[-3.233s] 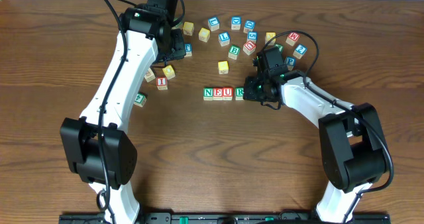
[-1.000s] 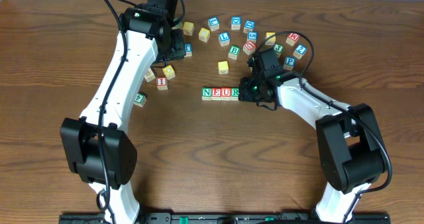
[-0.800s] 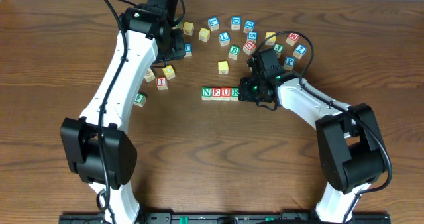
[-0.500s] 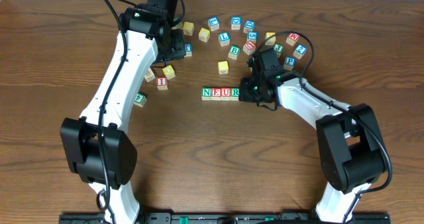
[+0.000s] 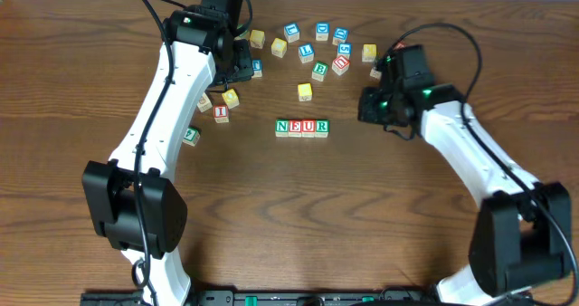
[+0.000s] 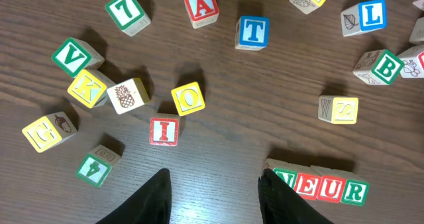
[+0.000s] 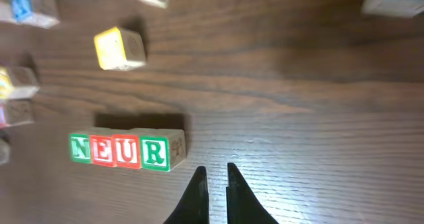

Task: Spell out NEURIPS
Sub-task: 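Raise the right gripper and retract it to the upper right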

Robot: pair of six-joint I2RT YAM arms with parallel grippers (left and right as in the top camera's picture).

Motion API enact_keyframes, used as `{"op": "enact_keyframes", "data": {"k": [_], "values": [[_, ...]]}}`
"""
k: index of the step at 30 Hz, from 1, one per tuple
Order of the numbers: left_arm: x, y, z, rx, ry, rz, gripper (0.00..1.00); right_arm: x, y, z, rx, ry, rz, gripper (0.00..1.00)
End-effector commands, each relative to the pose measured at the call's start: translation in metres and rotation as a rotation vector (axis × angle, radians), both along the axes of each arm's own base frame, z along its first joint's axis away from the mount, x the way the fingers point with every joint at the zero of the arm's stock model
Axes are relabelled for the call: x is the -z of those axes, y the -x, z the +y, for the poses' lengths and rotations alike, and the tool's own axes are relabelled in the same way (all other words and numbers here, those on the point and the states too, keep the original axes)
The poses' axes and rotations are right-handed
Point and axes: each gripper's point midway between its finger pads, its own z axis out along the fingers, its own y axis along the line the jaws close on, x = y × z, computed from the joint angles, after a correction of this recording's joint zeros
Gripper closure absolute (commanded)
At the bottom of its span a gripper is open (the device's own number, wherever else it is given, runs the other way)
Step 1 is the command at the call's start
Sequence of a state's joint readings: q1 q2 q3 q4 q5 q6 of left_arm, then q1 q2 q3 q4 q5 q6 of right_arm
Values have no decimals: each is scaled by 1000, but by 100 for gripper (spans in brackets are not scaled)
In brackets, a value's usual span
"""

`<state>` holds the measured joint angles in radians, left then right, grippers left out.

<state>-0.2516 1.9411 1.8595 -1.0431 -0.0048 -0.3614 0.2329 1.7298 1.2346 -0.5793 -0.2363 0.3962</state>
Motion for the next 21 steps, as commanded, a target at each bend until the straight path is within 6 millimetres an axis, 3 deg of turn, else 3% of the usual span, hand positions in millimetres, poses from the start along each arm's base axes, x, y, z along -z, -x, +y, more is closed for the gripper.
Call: {"op": "enact_keyframes", "data": {"k": [1,7,15,21], "values": [[-3,0,2,8,-11,-7,58,-23,-2,-2,-40,14,-45,93],[-3,0,2,19,-14,-8,58,-50,-1,-9,-61,73,-30,92],[-8,-1,8,66,-36,-21,58,-100,-9,-19,-66,144,-83,85],[-34,0,10,69,-26,-90,58,-108,-11,-19,-65,142,-97,80]]}}
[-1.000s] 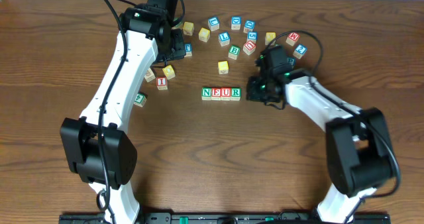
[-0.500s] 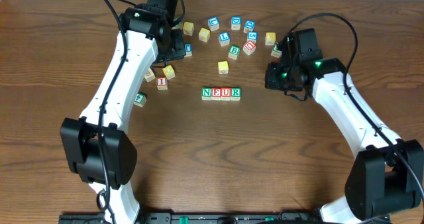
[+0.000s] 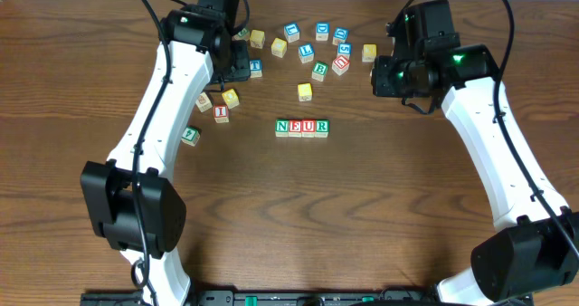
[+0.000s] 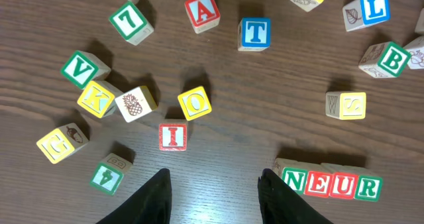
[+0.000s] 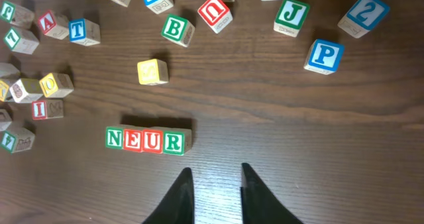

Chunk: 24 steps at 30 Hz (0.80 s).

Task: Spell out NEURIPS
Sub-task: 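Raise the right gripper and retract it to the upper right, then move the right gripper over the blocks at the top center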

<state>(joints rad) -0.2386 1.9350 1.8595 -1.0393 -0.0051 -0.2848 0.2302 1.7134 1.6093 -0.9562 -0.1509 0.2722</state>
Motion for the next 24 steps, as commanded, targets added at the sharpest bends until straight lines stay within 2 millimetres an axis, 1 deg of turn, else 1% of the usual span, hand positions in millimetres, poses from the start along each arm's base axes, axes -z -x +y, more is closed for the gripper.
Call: {"op": "enact_keyframes", "data": {"k": [1,3,5,7,10,11,13,16,19,22,23,24], "values": [[-39,3,5,11,7,-97,58,-10,-1,-5,-5,21,-28,80],[-49,5,5,11,13,-122,58,-9,-1,-6,-8,27,-27,79],[-56,6,6,11,16,-136,58,-8,-2,-9,1,44,-29,78],[-58,7,6,11,17,-140,58,-8,-2,-10,4,49,-30,77],[-56,10,7,11,14,-127,58,-8,-2,-10,4,49,-29,76],[-55,11,7,11,13,-121,66,-8,-2,-10,4,49,-29,76],[-55,11,7,11,12,-120,67,-7,-2,-10,4,50,-28,75],[-56,11,7,11,13,-122,67,-6,-2,-10,4,50,-25,73],[-56,11,7,11,13,-122,66,-3,-2,-7,-1,51,-18,67],[-56,11,7,11,13,-122,66,-1,-2,-7,-3,53,-13,66],[-56,11,7,11,13,-122,65,0,-2,-7,-2,53,-12,65],[-56,11,7,11,13,-122,60,0,-2,-7,-3,53,-11,64]]}}
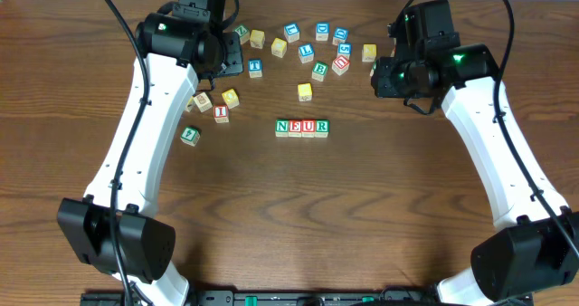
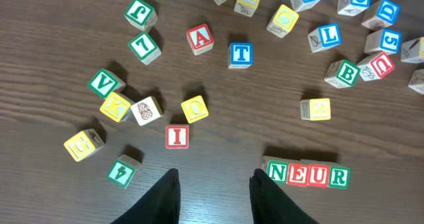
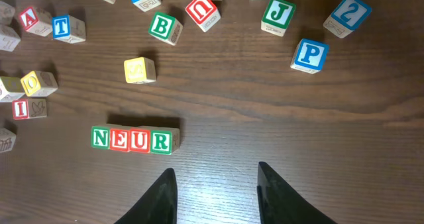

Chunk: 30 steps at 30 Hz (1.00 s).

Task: Spell out NEURIPS
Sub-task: 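Move the right gripper over the blocks at the top center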

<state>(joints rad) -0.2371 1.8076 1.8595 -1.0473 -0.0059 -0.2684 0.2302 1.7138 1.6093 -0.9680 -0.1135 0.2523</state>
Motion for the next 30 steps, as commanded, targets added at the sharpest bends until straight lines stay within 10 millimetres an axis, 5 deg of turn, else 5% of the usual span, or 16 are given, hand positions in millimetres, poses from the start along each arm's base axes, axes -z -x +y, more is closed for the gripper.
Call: {"op": "enact_keyframes", "data": {"k": [1,17,25,30], "values": [[-2,-1,3,-3,-8,-5,60,-2,-3,0,-4,10,-10,62],[-2,-2,3,-3,-7,-9,43,13,-16,5,-9,10,-7,42],[-10,-15,0,-3,7,-67,38,-4,-55,23,-39,-28,-18,41],[-12,-19,-1,-3,11,-86,37,6,-83,23,-32,28,50,39]]}}
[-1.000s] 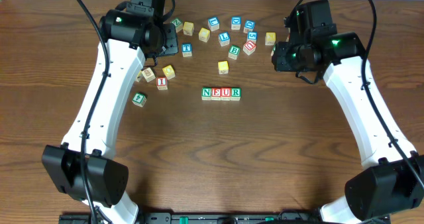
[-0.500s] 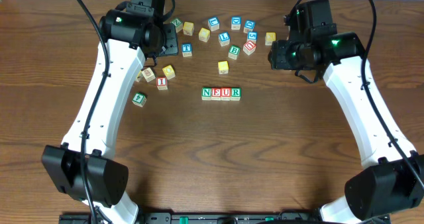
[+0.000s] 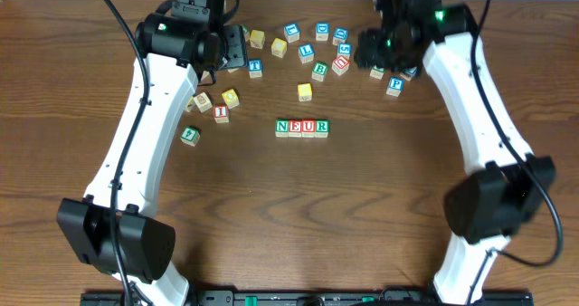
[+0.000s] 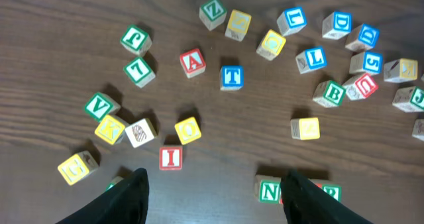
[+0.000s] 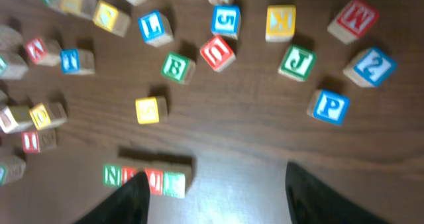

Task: Spell out NEURIPS
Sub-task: 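Move the right gripper over the blocks at the top center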

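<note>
Four blocks spelling NEUR (image 3: 302, 127) lie in a row at mid-table; the left wrist view shows the N (image 4: 269, 190), and the right wrist view shows the row (image 5: 149, 179) partly behind a finger. The red I block (image 3: 221, 112) (image 4: 170, 157) lies left of the row among loose blocks. The blue P block (image 3: 394, 86) (image 5: 328, 107) lies at the right. My left gripper (image 3: 233, 51) (image 4: 218, 201) hangs wide open above the left cluster, holding nothing. My right gripper (image 3: 373, 48) (image 5: 222, 197) is wide open and empty over the far right cluster.
Many loose letter blocks arc along the far side: a yellow block (image 3: 305, 91) just behind the row, a green B (image 5: 176, 68), a red U (image 5: 218, 52), a green J (image 5: 295, 62), and a blue T (image 4: 231, 77). A bare wooden tabletop (image 3: 298, 215) lies in front.
Both grippers have opened much wider. My right arm has moved back and left, now over the far blocks. The left wrist view takes in more of the table. No block has moved.
My right gripper was almost shut, low beside the R end of the row. It then stood higher and farther back, slightly open, then wider. My left gripper stayed open over the left cluster, seen from higher each time. Now both are wide open and the NEUR row is unchanged.
</note>
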Robot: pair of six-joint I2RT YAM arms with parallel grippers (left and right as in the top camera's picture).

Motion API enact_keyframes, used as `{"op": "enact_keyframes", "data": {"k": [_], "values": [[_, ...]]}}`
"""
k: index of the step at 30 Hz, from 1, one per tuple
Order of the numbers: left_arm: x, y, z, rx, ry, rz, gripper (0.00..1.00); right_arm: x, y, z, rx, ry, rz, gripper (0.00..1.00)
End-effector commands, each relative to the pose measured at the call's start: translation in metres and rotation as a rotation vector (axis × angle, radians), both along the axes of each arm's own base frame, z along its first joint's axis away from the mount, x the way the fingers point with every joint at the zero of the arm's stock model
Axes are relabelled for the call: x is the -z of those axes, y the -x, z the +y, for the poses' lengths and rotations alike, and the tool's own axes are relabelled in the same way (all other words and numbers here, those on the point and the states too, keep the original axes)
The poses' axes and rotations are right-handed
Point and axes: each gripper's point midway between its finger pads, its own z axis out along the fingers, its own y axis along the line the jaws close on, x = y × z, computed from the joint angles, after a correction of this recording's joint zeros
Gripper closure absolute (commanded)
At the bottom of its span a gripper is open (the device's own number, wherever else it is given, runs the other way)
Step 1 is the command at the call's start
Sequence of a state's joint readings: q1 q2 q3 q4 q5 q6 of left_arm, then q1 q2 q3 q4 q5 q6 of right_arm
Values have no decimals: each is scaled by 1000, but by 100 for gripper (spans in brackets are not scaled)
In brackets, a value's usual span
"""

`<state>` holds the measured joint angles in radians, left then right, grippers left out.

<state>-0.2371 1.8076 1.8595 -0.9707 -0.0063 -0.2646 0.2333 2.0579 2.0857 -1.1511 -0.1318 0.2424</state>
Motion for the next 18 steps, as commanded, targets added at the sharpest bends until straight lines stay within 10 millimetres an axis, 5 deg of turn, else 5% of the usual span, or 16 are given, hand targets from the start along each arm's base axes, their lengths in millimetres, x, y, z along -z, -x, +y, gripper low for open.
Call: {"op": "enact_keyframes", "data": {"k": [1,10,18], "values": [[-3,-3,3,-6,-4,-11,37,11,-24,4,-13,29,5,39],[8,-6,2,-6,-9,10,37,54,-48,38,-55,29,14,38],[23,-9,1,-6,-17,43,37,59,-51,78,-115,13,-34,37]]}}
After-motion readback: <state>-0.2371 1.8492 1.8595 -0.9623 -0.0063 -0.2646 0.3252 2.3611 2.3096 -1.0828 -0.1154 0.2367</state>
